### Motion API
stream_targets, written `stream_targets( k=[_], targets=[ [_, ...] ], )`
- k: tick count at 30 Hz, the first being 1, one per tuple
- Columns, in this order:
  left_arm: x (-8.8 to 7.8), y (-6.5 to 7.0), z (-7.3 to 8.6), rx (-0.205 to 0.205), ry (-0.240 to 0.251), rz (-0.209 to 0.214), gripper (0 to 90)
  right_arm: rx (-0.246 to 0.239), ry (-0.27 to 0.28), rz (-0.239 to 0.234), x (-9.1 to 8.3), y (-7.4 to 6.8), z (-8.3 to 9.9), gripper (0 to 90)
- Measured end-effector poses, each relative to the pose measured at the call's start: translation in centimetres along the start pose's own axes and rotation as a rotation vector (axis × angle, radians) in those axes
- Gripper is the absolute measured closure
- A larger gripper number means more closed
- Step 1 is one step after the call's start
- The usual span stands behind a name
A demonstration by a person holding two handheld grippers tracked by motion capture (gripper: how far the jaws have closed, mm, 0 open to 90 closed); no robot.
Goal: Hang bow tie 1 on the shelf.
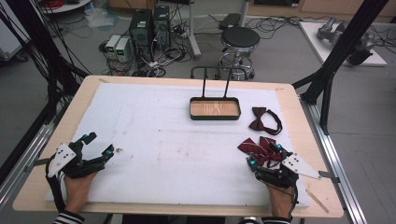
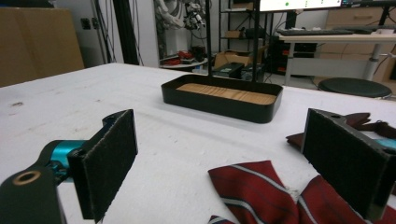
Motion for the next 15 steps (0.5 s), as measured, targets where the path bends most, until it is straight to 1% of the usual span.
stream_targets(
  k=[1,3,5,6,8,11,12,13,14,15],
  targets=[
    [0.0,0.0,0.0,0.0,0.0,0.0,16.3,0.0,0.0,0.0,0.0,0.0,0.0,9.9],
    [0.0,0.0,0.0,0.002,-0.001,-0.001,16.3,-0.004,0.012,0.009,-0.1,0.1,-0.9,9.9],
    [0.0,0.0,0.0,0.002,-0.001,-0.002,16.3,-0.01,0.012,0.019,0.0,0.2,-1.4,9.9],
    [0.0,0.0,0.0,0.002,-0.001,-0.002,16.3,-0.01,0.012,0.019,0.0,0.2,-1.4,9.9],
    [0.0,0.0,0.0,0.003,0.001,-0.002,16.1,-0.006,0.006,0.027,0.0,0.4,-2.0,9.9],
    [0.0,0.0,0.0,0.003,0.005,-0.002,16.1,-0.008,0.002,0.02,0.1,0.6,-2.3,9.9],
    [0.0,0.0,0.0,0.003,0.005,-0.002,16.1,-0.017,-0.029,0.021,0.1,0.8,-2.6,9.9],
    [0.0,0.0,0.0,0.004,0.004,-0.002,16.1,-0.017,-0.044,0.021,0.2,0.9,-2.7,9.9],
    [-0.1,0.0,0.0,0.006,0.004,-0.002,16.1,-0.017,-0.044,0.021,0.2,0.9,-2.7,9.9],
    [0.0,0.1,0.0,0.006,0.004,-0.003,16.1,-0.016,-0.079,0.025,0.2,1.3,-3.0,9.9]
  ],
)
Point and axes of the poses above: each handheld gripper's, and its own axes: x roughly forward along the jaws, z roughly out of its underside, y roughly to its right, the point moved 4 cm from there along x, roughly forward along the jaws, and after that the axes turned 14 degrees about y, right-handed, at the moved point
